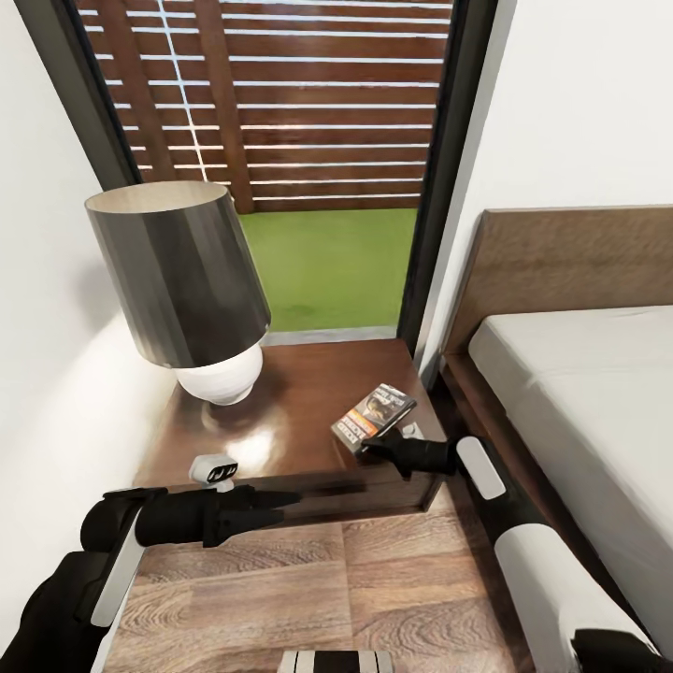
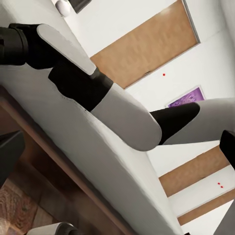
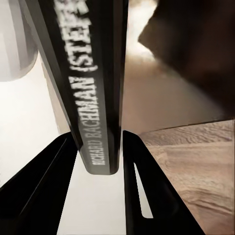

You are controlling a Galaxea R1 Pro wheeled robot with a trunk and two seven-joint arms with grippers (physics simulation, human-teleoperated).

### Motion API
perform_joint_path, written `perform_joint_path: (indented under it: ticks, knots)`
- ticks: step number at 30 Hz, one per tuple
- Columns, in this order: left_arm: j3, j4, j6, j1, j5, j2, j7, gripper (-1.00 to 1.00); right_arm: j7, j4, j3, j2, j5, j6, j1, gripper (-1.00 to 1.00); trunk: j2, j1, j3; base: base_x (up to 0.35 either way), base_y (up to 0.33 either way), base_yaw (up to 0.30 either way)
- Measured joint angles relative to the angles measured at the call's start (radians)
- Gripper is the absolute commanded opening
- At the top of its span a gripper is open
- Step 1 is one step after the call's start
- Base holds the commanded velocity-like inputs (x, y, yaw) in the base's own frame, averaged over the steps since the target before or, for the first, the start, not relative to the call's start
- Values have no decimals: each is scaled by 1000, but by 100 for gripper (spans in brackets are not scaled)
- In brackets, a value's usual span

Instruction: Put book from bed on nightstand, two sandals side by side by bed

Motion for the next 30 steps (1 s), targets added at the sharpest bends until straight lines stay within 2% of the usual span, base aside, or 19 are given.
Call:
perform_joint_path:
  ticks: [10,14,28,30]
  knots:
    - [0,0,0,0,0,0,1,100,-35,1,1,1,1,0,-27,-100,0,0,0,0,0,0]
    - [0,0,0,0,0,0,2,100,-39,1,2,1,4,0,-31,-100,-1,2,-15,0,0,0]
    - [0,0,0,0,0,0,7,100,-42,1,4,1,2,0,-35,-100,-1,2,-16,0,0,0]
    - [0,0,0,0,0,0,7,100,-42,0,4,1,-11,0,-35,-100,-1,3,-23,0,0,0]
